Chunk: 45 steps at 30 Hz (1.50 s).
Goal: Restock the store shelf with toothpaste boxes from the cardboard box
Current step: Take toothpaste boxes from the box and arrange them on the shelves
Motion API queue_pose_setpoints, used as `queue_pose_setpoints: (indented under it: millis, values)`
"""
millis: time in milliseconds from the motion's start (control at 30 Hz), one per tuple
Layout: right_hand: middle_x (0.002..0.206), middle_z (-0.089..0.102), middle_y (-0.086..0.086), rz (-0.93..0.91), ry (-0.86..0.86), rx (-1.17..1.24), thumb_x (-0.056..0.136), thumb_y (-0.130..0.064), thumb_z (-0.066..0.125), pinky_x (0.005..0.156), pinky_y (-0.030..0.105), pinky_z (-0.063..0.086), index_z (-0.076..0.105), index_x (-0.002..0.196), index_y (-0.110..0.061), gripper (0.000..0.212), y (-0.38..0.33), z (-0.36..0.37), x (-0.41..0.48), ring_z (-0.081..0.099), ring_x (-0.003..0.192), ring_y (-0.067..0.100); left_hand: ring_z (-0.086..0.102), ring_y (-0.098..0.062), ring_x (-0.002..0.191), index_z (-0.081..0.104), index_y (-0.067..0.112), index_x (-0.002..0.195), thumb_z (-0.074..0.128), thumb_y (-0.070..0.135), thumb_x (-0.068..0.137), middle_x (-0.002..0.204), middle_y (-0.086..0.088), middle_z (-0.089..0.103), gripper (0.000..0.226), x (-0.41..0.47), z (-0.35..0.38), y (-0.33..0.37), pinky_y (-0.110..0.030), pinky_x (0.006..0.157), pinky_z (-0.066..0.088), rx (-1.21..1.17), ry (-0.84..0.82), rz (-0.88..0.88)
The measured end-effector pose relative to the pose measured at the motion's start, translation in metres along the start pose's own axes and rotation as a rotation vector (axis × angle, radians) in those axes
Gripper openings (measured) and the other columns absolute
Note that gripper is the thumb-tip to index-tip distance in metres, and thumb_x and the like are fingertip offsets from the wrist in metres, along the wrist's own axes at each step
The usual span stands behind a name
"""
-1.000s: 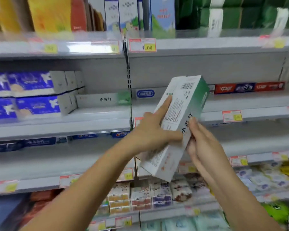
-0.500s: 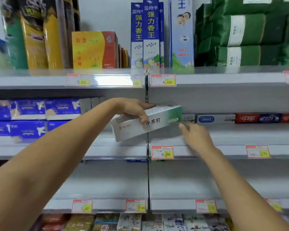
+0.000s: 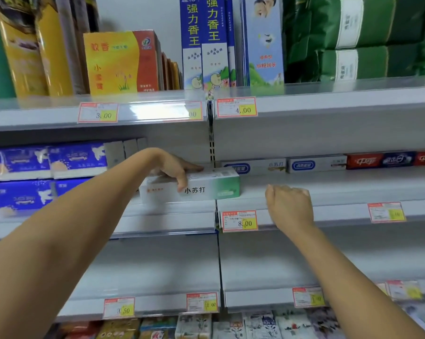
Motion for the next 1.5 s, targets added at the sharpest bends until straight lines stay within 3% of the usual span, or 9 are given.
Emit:
queue_pose_setpoints:
  millis: [167, 300, 433, 633, 800, 967, 1200, 1400, 1500]
  values:
    - [0.063, 0.044, 0.0, -0.009, 0.0, -0.061, 0.093, -0.027, 0.0, 0.066, 0.031, 0.03, 0.044, 0.073, -0.018, 0.049, 0.002, 0.006, 0.002, 0.041, 0.057, 0.021, 0.048, -0.016, 0.09, 0.006, 0.048, 0.146, 0.065, 0.005, 0.065, 0.153, -0.011, 0.026, 0.11, -0.005, -0.002, -0.023, -0.038, 0.088, 0.044, 0.21, 0.036, -0.109]
    - [0.063, 0.048, 0.0, 0.015, -0.04, -0.057, 0.1, -0.026, 0.015, 0.07, 0.033, 0.035, 0.047, 0.072, -0.016, 0.044, 0.001, 0.005, 0.001, 0.044, 0.058, 0.02, 0.052, -0.023, 0.096, 0.001, 0.034, 0.151, 0.056, -0.002, 0.074, 0.149, -0.008, 0.034, 0.101, -0.009, 0.013, -0.034, -0.026, 0.073, 0.047, 0.366, 0.21, -0.125]
    - [0.063, 0.045, 0.0, -0.007, -0.038, -0.09, 0.1, -0.025, 0.018, 0.068, 0.033, 0.032, 0.051, 0.074, -0.016, 0.044, 0.002, 0.007, 0.003, 0.043, 0.057, 0.021, 0.042, -0.015, 0.061, 0.007, 0.031, 0.151, 0.051, -0.007, 0.074, 0.097, -0.003, 0.055, 0.097, -0.008, 0.024, -0.04, -0.023, 0.045, 0.032, 0.261, 0.341, -0.136]
    - [0.051, 0.041, 0.002, -0.017, 0.074, -0.022, 0.09, -0.033, 0.007, 0.064, 0.034, 0.037, 0.047, 0.057, -0.014, 0.055, 0.0, 0.01, 0.002, 0.038, 0.048, 0.022, 0.052, -0.02, 0.069, 0.011, 0.03, 0.151, 0.048, -0.007, 0.072, 0.118, -0.004, 0.059, 0.095, 0.0, 0.027, -0.046, -0.023, 0.05, 0.04, 0.223, 0.407, -0.104]
    - [0.062, 0.051, 0.004, 0.013, -0.017, 0.107, 0.09, -0.034, 0.002, 0.08, 0.035, 0.04, 0.051, 0.065, -0.012, 0.059, 0.003, 0.004, 0.003, 0.051, 0.062, 0.026, 0.051, -0.03, 0.122, 0.036, 0.012, 0.144, 0.047, 0.003, 0.087, 0.139, -0.013, 0.05, 0.059, -0.004, 0.043, -0.031, -0.036, 0.1, 0.043, 0.18, 0.649, -0.019]
    - [0.109, 0.061, 0.005, -0.017, 0.206, 0.689, 0.096, -0.019, 0.047, 0.085, 0.023, 0.041, 0.065, 0.101, -0.006, 0.023, 0.015, -0.028, -0.028, 0.056, 0.101, 0.016, 0.052, -0.011, 0.109, 0.059, 0.015, 0.121, 0.052, 0.017, 0.086, 0.121, 0.0, 0.058, 0.036, -0.061, 0.126, 0.05, -0.01, 0.09, 0.034, -0.212, 1.017, 0.566]
    - [0.041, 0.018, -0.006, 0.066, -0.085, 0.599, 0.095, -0.044, 0.042, 0.045, 0.029, 0.023, 0.022, 0.047, -0.025, 0.055, 0.082, -0.021, -0.174, 0.022, 0.039, 0.011, 0.058, -0.002, 0.072, 0.059, 0.013, 0.059, 0.049, 0.041, 0.09, 0.07, 0.008, 0.061, 0.042, -0.048, 0.312, 0.114, -0.024, 0.068, 0.047, -0.525, 0.515, 0.742]
    - [0.052, 0.031, -0.001, 0.437, -0.803, 0.279, 0.097, -0.038, 0.049, 0.047, 0.025, 0.025, 0.03, 0.056, -0.019, 0.049, 0.189, 0.035, -0.339, 0.031, 0.046, 0.01, 0.053, -0.005, 0.054, 0.054, 0.01, 0.053, 0.063, 0.029, 0.09, 0.054, 0.002, 0.055, 0.042, 0.004, 0.464, 0.147, -0.017, 0.056, 0.037, -0.618, 0.082, 0.407]
    - [0.087, 0.056, 0.004, 0.68, -1.036, 0.281, 0.092, -0.02, 0.056, 0.071, 0.031, 0.045, 0.053, 0.083, -0.011, 0.013, 0.231, 0.05, -0.413, 0.057, 0.076, 0.018, 0.056, -0.007, 0.062, 0.056, 0.01, 0.059, 0.068, 0.027, 0.086, 0.067, 0.0, 0.062, 0.034, 0.028, 0.523, 0.166, -0.018, 0.059, 0.038, -0.632, -0.067, 0.284]
Point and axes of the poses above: each hand's wrist, its own x-axis towards the middle knuckle, its own z-axis out of the palm, y = z × x, the point moved 2 cm from there along x, towards the middle knuckle
